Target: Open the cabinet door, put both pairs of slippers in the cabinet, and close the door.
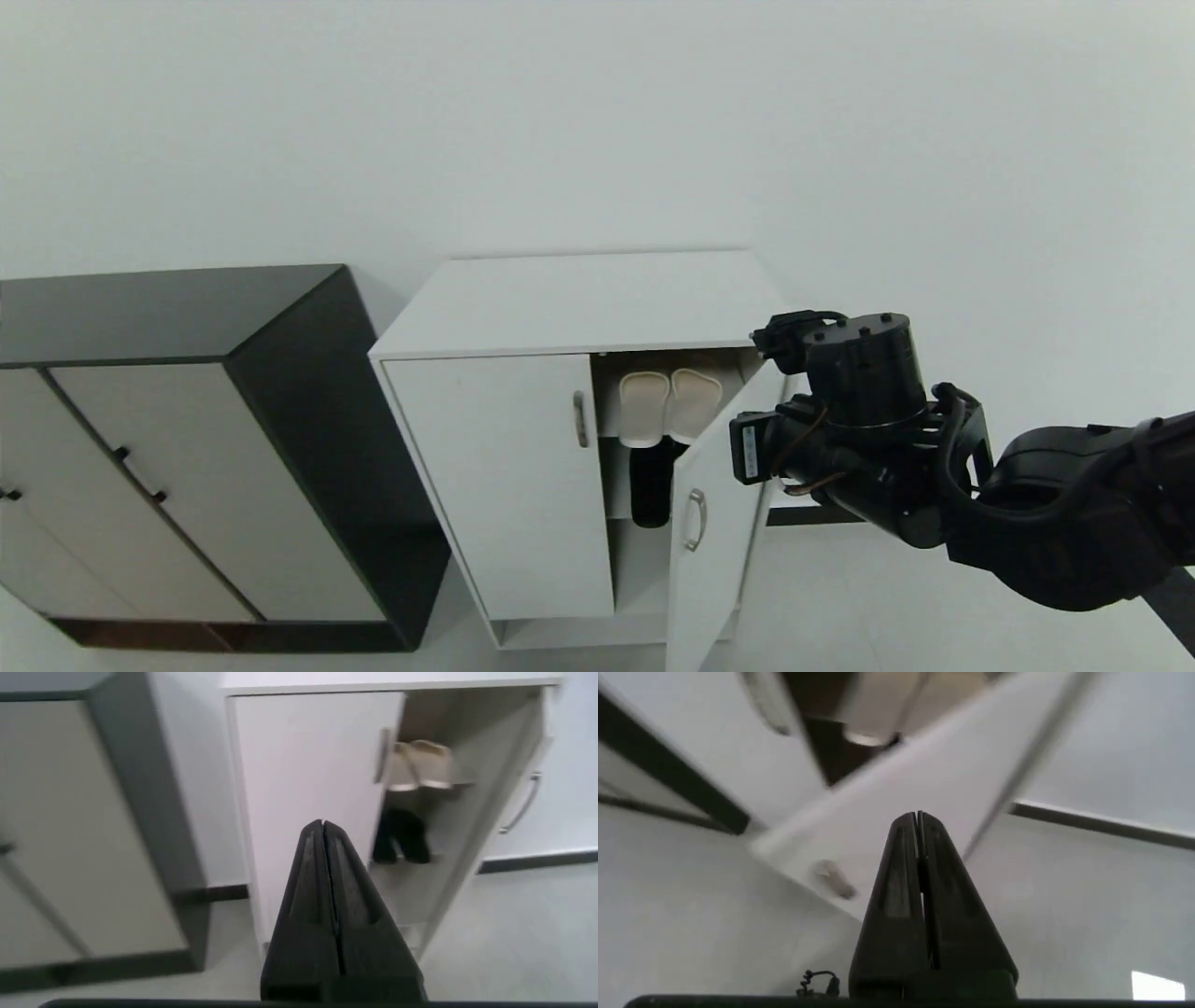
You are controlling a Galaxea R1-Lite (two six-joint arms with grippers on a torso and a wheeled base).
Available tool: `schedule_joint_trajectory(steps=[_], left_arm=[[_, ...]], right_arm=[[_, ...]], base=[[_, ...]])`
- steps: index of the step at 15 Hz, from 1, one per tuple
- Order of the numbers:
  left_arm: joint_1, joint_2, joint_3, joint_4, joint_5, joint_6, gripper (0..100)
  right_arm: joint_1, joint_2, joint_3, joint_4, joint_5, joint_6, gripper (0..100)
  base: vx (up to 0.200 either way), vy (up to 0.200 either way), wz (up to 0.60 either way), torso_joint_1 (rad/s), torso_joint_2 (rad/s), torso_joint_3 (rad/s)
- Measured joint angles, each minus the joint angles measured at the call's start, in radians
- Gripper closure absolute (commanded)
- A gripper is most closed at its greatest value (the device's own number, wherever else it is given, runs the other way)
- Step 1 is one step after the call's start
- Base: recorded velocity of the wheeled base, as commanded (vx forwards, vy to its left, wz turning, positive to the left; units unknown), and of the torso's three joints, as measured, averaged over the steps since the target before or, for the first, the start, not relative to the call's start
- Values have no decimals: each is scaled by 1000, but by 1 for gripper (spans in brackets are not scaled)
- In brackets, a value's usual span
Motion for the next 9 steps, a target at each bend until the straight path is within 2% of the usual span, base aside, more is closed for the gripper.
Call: schedule_joint_trajectory(steps=[3, 6, 9], left_arm=[[-2, 0, 0, 1, 0, 0, 100], [-1, 0, 0, 0, 0, 0, 100], [0, 0, 0, 0, 0, 0, 100]], right_arm=[[-6, -3, 7, -4, -9, -18, 100], [-18, -49, 68, 11, -78, -138, 100], [-22, -101, 126, 164, -72, -178, 100]], base=[[0, 0, 0, 0, 0, 0], [0, 0, 0, 0, 0, 0], [0, 0, 0, 0, 0, 0]])
